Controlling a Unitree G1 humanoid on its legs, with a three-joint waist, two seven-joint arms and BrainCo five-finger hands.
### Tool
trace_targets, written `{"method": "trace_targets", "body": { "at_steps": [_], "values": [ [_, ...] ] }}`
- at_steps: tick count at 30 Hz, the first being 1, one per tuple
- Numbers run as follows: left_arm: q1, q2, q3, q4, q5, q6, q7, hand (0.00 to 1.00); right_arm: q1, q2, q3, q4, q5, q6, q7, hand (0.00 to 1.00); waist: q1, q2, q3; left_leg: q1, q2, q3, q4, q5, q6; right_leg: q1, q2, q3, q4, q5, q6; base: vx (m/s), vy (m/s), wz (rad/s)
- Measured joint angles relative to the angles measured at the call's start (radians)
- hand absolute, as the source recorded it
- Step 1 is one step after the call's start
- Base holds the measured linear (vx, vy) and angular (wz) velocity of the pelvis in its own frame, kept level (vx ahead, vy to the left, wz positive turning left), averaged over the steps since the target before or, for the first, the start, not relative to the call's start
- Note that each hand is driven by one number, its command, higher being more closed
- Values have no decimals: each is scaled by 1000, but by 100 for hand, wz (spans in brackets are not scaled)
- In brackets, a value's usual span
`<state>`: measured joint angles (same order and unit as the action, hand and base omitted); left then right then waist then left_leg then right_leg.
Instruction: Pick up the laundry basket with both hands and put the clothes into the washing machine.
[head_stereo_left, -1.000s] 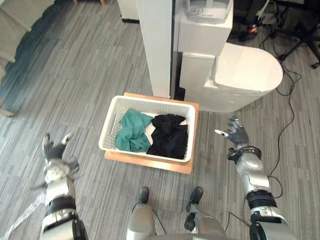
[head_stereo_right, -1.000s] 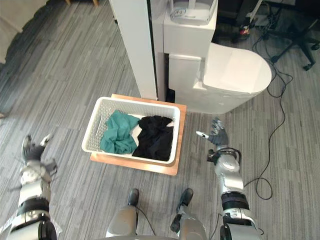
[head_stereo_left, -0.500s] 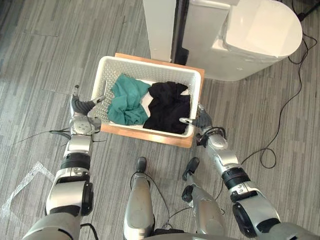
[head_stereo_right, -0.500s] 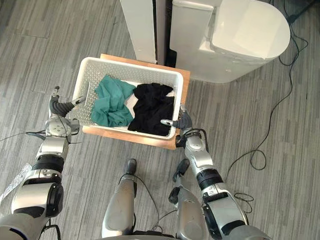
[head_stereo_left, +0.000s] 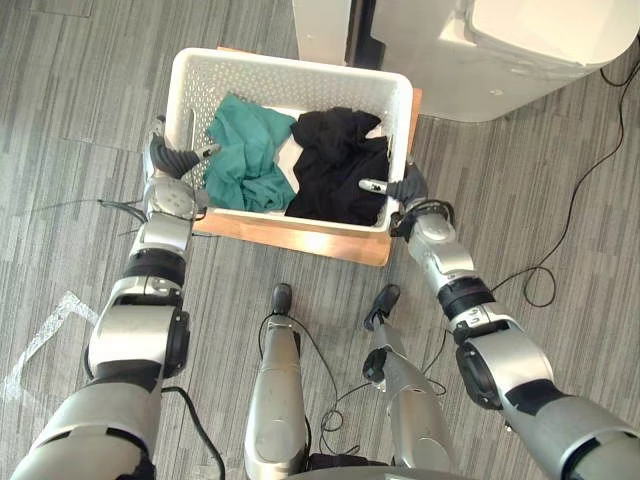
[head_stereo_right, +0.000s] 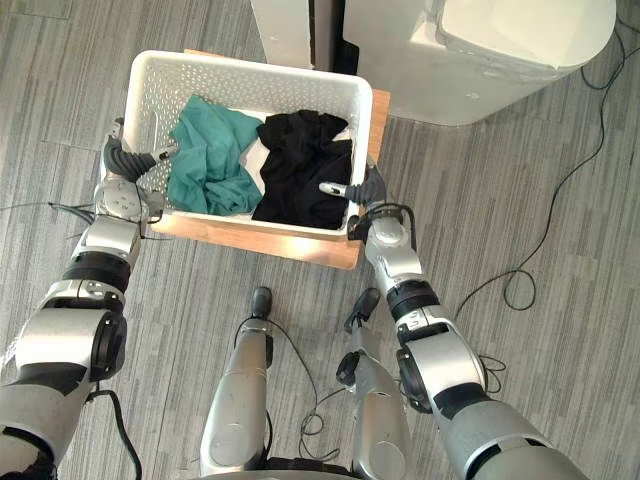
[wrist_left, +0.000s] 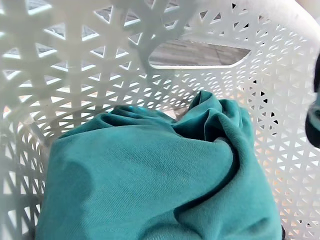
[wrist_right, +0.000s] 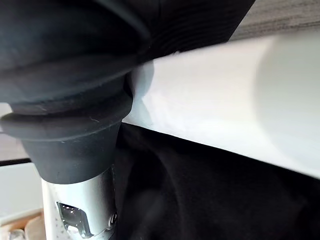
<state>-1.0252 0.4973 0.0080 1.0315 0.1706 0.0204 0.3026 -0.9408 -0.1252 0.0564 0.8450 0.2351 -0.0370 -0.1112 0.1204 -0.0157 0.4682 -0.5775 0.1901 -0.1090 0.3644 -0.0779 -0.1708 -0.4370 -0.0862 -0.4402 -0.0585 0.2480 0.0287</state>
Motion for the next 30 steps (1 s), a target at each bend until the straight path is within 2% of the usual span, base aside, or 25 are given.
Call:
{"method": "trace_targets", "body": {
  "at_steps": [3,9,10,11,12,16,20,22,23,30],
  "values": [
    [-46,12,-5,1,0,15,-20,0,-42,0,-13,2,9,-2,-3,0,-2,-9,5,-32,1,7,11,1,-1,-28,-2,2,0,9,13,-64,61,-5],
    [-103,33,3,-10,0,24,-41,0,-96,2,-52,-16,12,-3,-3,0,-4,-10,5,-101,13,35,58,0,0,-81,-5,3,0,21,31,-44,63,-9],
    [-108,35,4,-15,0,29,-42,0,-99,2,-54,-20,12,-3,-2,100,-4,-11,5,-110,16,38,65,-1,2,-87,-5,1,1,22,31,-14,39,-6],
    [-109,36,4,-21,0,35,-44,0,-100,2,-55,-25,12,-3,-1,100,-4,-11,5,-113,16,40,66,-1,2,-91,-5,1,2,22,31,-15,44,-6],
    [-112,39,7,-31,0,41,-48,100,-102,2,-55,-34,12,-3,0,100,-4,-11,5,-120,19,43,71,-1,2,-96,-5,0,3,24,34,-11,28,-4],
    [-121,44,28,-45,7,57,-65,100,-119,0,-57,-34,11,5,-3,100,-7,-14,3,-134,31,71,79,-2,2,-111,-9,-3,5,24,35,-13,35,-6],
    [-137,64,41,-49,19,67,-78,100,-125,-11,-57,-16,7,10,-4,100,-30,-21,-1,-153,46,95,104,-5,8,-116,-13,-21,6,29,41,2,26,-1],
    [-137,69,41,-49,22,81,-86,100,-125,-11,-55,-7,7,11,-3,100,-31,-29,-5,-153,51,106,117,-10,17,-115,-12,-17,6,35,39,26,44,-11],
    [-137,69,41,-49,36,85,-86,100,-125,-12,-55,-6,7,12,-3,100,-31,-30,-6,-154,55,110,125,-14,22,-114,-10,-15,6,47,23,27,39,-7],
    [-131,65,40,-42,77,111,-131,100,-123,-25,-45,28,-3,32,-3,100,-49,-45,-15,-138,62,128,132,-18,27,-100,-6,-1,5,50,21,9,40,-4]
  ]
}}
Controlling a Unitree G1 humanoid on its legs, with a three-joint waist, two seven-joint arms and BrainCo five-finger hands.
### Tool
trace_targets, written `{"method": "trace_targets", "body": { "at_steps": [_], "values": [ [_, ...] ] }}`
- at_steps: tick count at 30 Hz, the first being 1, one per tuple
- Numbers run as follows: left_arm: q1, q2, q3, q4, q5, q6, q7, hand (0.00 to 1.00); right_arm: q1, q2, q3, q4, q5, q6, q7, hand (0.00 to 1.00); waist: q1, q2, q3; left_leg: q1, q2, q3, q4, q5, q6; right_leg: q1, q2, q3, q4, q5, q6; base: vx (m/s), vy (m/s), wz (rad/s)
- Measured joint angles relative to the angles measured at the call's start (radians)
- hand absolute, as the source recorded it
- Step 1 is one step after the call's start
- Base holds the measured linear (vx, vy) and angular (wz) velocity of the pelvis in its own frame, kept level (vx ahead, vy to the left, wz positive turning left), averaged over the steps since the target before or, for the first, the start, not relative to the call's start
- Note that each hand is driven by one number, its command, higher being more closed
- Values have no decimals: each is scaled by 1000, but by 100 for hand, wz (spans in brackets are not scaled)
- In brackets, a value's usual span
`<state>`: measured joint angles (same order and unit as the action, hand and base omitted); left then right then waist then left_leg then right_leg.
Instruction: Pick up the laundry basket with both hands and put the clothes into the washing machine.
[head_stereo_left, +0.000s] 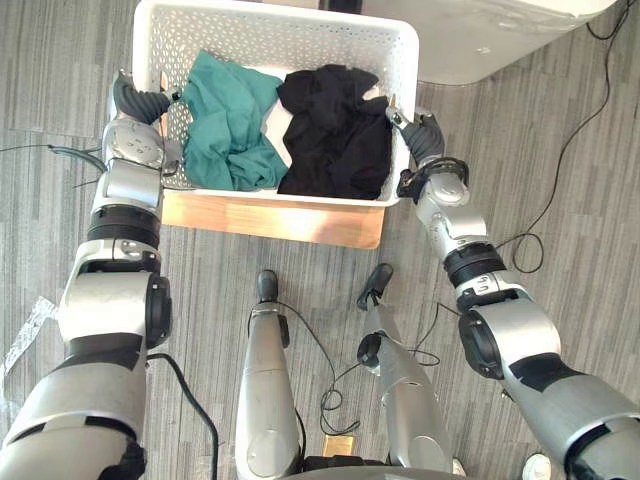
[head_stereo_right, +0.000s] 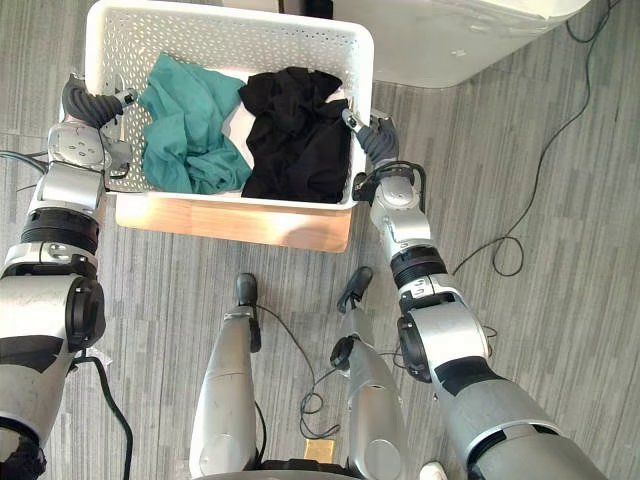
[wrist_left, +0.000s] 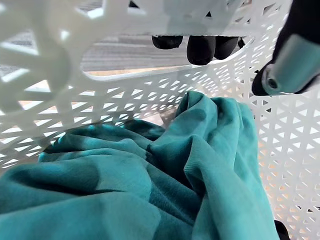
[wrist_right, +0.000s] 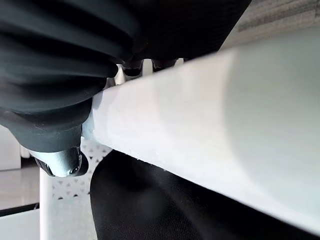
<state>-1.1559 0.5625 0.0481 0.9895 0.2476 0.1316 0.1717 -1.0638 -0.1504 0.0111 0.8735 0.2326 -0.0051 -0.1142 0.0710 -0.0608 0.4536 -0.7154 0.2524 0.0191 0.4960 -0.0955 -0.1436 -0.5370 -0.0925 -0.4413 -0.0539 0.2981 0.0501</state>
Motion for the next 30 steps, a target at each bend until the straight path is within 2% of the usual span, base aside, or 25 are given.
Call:
{"method": "trace_targets", "body": {
  "at_steps": [5,8,10,12,14,16,19,22,23,25,27,30],
  "values": [
    [74,-64,0,4,0,4,-20,100,37,-22,29,85,-6,51,1,100,-2,-3,-2,105,13,25,-28,-2,-2,87,11,12,-20,-2,1,16,14,-7],
    [135,-103,-17,4,0,2,-21,100,105,-32,29,97,-21,68,7,100,-3,-3,-2,177,8,38,-64,1,-6,138,8,17,-21,-17,-19,14,9,2],
    [177,-133,-43,3,-1,-4,-27,100,159,-40,29,103,-39,75,12,100,-5,-3,-2,230,3,39,-94,6,-12,180,7,13,-21,-25,-30,63,34,11],
    [265,-160,-83,-11,-2,-32,-50,100,250,-54,33,115,-47,83,34,100,-6,-3,-2,329,-18,36,-150,25,-21,252,1,5,-22,-35,-43,109,42,18],
    [374,-175,-94,-89,-38,-39,-61,100,341,-57,47,76,-47,92,43,100,-12,1,-12,385,-23,35,-180,27,-22,296,0,4,-23,-46,-45,132,35,12],
    [511,-194,-105,-175,-55,-58,-66,100,476,-58,42,-4,-49,93,60,100,-29,9,-55,411,-30,34,-205,27,-22,316,1,0,-24,-58,-35,144,35,12],
    [679,-231,-108,-293,-84,-64,-87,100,647,-61,7,-130,-79,95,86,100,-32,26,-91,481,-39,43,-240,25,-20,376,-3,2,-43,-63,-28,133,60,5],
    [822,-271,-106,-403,-110,-83,-105,100,776,-58,-54,-235,-87,94,112,100,-31,46,-150,541,-50,61,-281,30,-15,412,-15,7,-44,-73,-15,102,71,-3],
    [886,-290,-104,-452,-121,-94,-105,100,833,-52,-68,-269,-87,93,119,100,-31,53,-191,569,-54,68,-299,30,-15,428,-18,14,-45,-77,-9,104,72,-8],
    [974,-321,-97,-515,-123,-108,-106,100,908,-38,-88,-300,-86,88,126,100,-31,62,-248,617,-60,72,-331,29,-14,460,-22,19,-46,-89,5,98,58,-3],
    [1064,-362,-83,-576,-133,-121,-108,100,973,-12,-126,-325,-86,71,139,100,-32,69,-281,671,-61,81,-363,26,-12,505,-22,24,-51,-109,16,51,45,-3],
    [1183,-413,-76,-642,-158,-133,-130,100,1039,6,-159,-360,-87,69,140,100,-32,75,-328,697,-60,87,-388,20,-13,517,-20,27,-51,-121,18,1,8,-1]
  ]
}}
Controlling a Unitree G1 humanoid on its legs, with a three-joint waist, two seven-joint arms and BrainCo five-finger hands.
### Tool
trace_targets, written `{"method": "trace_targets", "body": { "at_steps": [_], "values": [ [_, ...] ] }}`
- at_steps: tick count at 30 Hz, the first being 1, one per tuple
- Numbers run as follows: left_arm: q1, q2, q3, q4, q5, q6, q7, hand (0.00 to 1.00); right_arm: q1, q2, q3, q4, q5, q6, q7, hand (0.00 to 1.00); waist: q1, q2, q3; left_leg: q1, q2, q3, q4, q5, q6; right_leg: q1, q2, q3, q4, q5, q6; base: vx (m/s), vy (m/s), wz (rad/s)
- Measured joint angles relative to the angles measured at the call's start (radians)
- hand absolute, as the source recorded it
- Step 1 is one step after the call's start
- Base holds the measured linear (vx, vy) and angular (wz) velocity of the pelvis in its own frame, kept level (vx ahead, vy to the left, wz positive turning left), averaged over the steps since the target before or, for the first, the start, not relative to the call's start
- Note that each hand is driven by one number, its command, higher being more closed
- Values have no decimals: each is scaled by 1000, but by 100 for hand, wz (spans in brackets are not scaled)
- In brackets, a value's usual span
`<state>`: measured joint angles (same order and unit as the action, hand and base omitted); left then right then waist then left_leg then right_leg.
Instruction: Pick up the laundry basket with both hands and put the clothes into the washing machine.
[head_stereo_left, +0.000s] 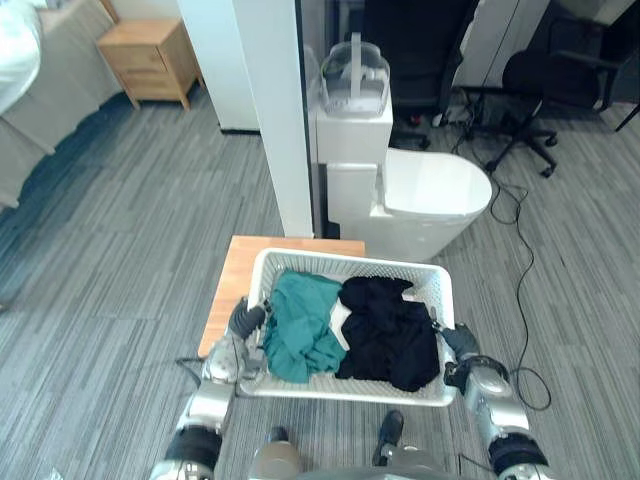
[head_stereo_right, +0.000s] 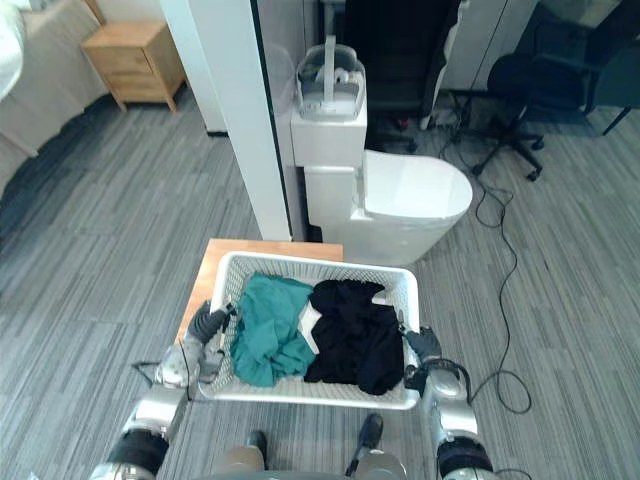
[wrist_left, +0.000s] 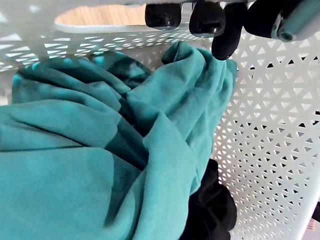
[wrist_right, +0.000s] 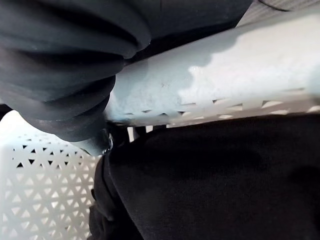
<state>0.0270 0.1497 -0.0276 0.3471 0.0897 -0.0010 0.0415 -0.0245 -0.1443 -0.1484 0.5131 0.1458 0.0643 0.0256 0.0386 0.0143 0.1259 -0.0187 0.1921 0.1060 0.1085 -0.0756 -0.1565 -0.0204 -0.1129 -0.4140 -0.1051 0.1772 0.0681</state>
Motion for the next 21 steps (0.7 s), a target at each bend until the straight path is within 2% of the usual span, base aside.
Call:
{"method": "trace_targets", "body": {
  "at_steps": [4,8,10,12,14,15,16,17,18,19,20,21],
  "values": [
    [62,-28,1,0,-12,0,-6,100,44,4,-2,0,0,0,0,100,2,8,-10,-1,16,-10,26,-7,-4,6,16,-3,1,-5,-7,8,-7,1],
    [97,-48,-2,1,-22,4,-20,100,84,2,-4,0,1,0,-2,100,2,47,-16,-57,61,-40,206,-80,12,37,58,2,5,-19,-24,-10,-6,-5],
    [97,-57,-14,0,-22,4,-19,100,85,-12,-13,-2,1,0,-3,100,-1,63,-16,-102,53,-102,314,-84,11,39,61,21,9,-20,-26,-65,60,-11],
    [110,-67,-19,-7,-22,4,-17,100,85,-21,-10,-6,1,0,-3,100,7,74,-11,-102,20,-219,402,-88,6,35,45,77,51,-30,-23,-87,132,-49],
    [119,-70,-22,-34,-23,5,-18,100,85,-22,-11,-21,1,0,-2,100,10,80,-2,-94,-4,-302,466,-125,-8,26,47,123,71,-31,-23,-121,217,-86],
    [134,-72,-21,-70,-31,5,-18,100,86,-23,-11,-42,2,-1,-2,100,10,106,-3,-76,-8,-356,489,-168,-33,15,72,204,82,-29,-14,-162,219,-118],
    [136,-76,-21,-80,-33,5,-17,100,90,-23,-11,-54,4,-1,-2,100,5,113,-7,-61,-9,-365,475,-187,-29,10,81,237,72,-33,4,-187,203,-117],
    [135,-79,-22,-94,-39,5,-17,100,98,-24,-12,-76,12,-2,-2,100,-5,126,-18,-46,-11,-380,420,-232,17,-9,93,278,39,-59,49,-187,129,-83],
    [132,-96,-23,-112,-39,1,-18,100,97,-39,-15,-106,15,-8,-1,100,-11,184,-40,-47,22,-416,339,-305,36,-49,134,311,61,-67,72,-254,174,-131],
    [115,-91,-7,-117,-39,-7,-15,100,85,-13,-28,-107,21,-18,-3,100,0,128,-30,-69,-21,-346,340,-298,12,-215,119,428,433,-160,34,-202,135,-113],
    [117,-68,-15,-124,-40,-7,-17,100,95,7,-35,-108,21,-19,-2,100,-11,77,-36,-66,-69,-337,322,-294,17,-218,89,458,414,-209,53,-127,158,-97],
    [113,-64,-35,-120,-43,-3,-18,100,97,15,-49,-104,20,-17,-2,100,-20,68,-30,-74,-95,-343,326,-289,20,-229,70,473,390,-201,47,-80,170,-72]
  ]
}}
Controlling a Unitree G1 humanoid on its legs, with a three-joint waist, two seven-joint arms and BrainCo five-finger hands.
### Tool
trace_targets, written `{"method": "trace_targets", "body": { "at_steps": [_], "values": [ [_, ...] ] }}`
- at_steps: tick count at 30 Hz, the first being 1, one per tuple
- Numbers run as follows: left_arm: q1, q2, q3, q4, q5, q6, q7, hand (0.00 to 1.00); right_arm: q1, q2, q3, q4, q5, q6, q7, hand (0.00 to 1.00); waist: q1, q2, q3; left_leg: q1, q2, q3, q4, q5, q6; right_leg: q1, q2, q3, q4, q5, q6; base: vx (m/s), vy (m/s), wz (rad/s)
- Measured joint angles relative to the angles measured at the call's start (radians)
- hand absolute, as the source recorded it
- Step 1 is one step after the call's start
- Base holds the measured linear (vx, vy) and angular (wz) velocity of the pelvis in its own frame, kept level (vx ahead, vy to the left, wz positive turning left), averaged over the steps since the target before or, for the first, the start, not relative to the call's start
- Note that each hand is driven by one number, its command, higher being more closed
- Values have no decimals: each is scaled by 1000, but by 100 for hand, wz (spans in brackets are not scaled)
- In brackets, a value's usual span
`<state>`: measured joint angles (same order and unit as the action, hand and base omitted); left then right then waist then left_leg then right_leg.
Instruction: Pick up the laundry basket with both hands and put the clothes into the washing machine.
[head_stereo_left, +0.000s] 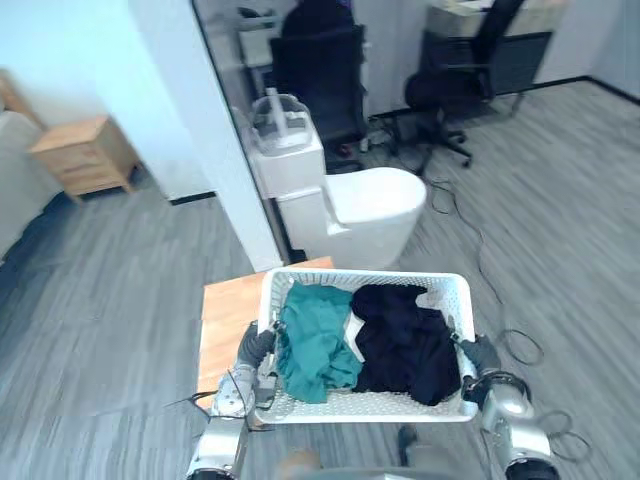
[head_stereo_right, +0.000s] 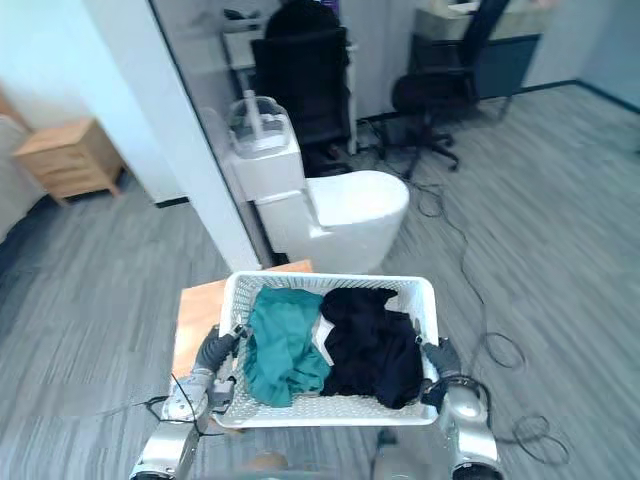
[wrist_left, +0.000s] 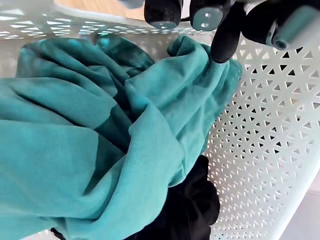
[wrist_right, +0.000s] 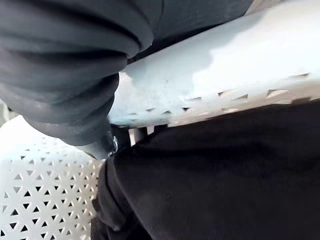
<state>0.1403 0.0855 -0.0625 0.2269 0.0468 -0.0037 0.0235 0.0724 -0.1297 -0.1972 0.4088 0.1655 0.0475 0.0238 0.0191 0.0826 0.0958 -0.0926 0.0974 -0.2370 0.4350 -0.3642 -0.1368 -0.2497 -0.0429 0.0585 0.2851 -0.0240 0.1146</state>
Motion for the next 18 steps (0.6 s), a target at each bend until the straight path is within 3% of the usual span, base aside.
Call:
{"method": "trace_targets", "body": {
  "at_steps": [2,3,4,5,7,8,9,10,11,12,13,14,15,16,17,18],
  "values": [
    [-3,1,-41,-3,2,1,0,100,35,5,-22,-15,-1,2,-4,100,5,-17,6,-20,-19,50,1,33,20,1,-5,56,-118,74,22,-118,212,-96],
    [-3,6,-49,-4,3,2,0,100,69,12,-24,-54,-1,5,-7,100,4,-49,13,-24,-38,83,7,38,24,-4,-16,81,-160,103,7,-145,230,-114],
    [-4,9,-53,-5,2,4,-1,100,104,20,-30,-104,-1,6,-7,100,4,-60,14,-30,-43,129,-9,52,54,5,-34,80,-234,92,-15,-253,271,-178],
    [-13,16,-49,-15,2,5,-1,100,108,36,-33,-121,-3,6,-15,100,-3,-68,12,-16,-16,238,-70,96,106,-20,-54,-15,-265,48,-89,-191,179,-183],
    [-20,17,-37,-22,4,7,0,100,102,44,-33,-120,-3,2,-24,100,-1,-72,10,-7,7,329,-107,128,101,-75,-73,-171,-133,53,-110,-141,82,-172],
    [-23,16,-28,-22,4,19,-1,100,100,47,-32,-119,-7,2,-25,100,4,-74,8,49,36,421,-159,150,104,-71,-108,-331,92,16,-169,-95,86,-179],
    [-22,16,-26,-22,4,20,-1,100,100,48,-31,-118,-10,2,-25,100,10,-71,10,74,44,456,-176,153,102,-45,-118,-371,151,-11,-171,-90,93,-213],
    [-23,20,-24,-23,3,20,-1,100,99,52,-25,-114,-10,0,-25,100,15,-69,5,91,55,523,-188,153,100,10,-131,-392,196,-55,-137,-40,-12,-178],
    [-35,21,-11,-24,3,20,0,100,81,52,-19,-104,-10,-2,-25,100,9,-95,-10,82,64,583,-181,148,98,47,-143,-399,195,-128,-101,-91,-84,-177],
    [-44,23,-5,-24,2,20,1,100,60,49,-16,-95,-10,-3,-25,100,4,-101,-11,64,72,617,-156,134,94,58,-160,-419,181,-163,-79,-76,-124,-139],
    [-48,21,-2,-25,0,21,2,100,40,43,-13,-80,-10,-4,-25,100,1,-105,-9,60,76,645,-131,122,84,51,-158,-440,156,-167,-82,-74,-92,-143],
    [-46,7,8,-25,-6,29,3,100,2,22,-5,-32,-11,-3,-25,100,-2,-78,-6,61,92,668,-126,112,74,54,-105,-427,100,-121,-109,-52,-72,-173],
    [-32,-6,16,-32,-6,36,1,100,-10,8,7,-5,-10,-1,-25,100,6,-57,-18,94,115,721,-183,129,56,73,-55,-427,-27,-114,-148,-14,-53,-186],
    [-23,-9,26,-40,-8,35,3,100,-21,1,19,-4,-10,-1,-25,100,9,-50,-22,118,119,768,-215,150,61,89,-70,-481,-45,-144,-152,22,-100,-196],
    [-16,-16,40,-40,-36,36,9,100,-43,-7,44,-3,-11,-3,-24,100,10,-48,-21,139,122,838,-235,156,50,83,-116,-602,-25,-140,-162,45,-106,-176],
    [-16,-15,59,-40,-42,37,9,100,-50,-7,51,-3,-11,-3,-23,100,15,-54,-22,149,126,879,-240,156,50,72,-113,-615,-36,-103,-137,58,-150,-185]
  ]
}}
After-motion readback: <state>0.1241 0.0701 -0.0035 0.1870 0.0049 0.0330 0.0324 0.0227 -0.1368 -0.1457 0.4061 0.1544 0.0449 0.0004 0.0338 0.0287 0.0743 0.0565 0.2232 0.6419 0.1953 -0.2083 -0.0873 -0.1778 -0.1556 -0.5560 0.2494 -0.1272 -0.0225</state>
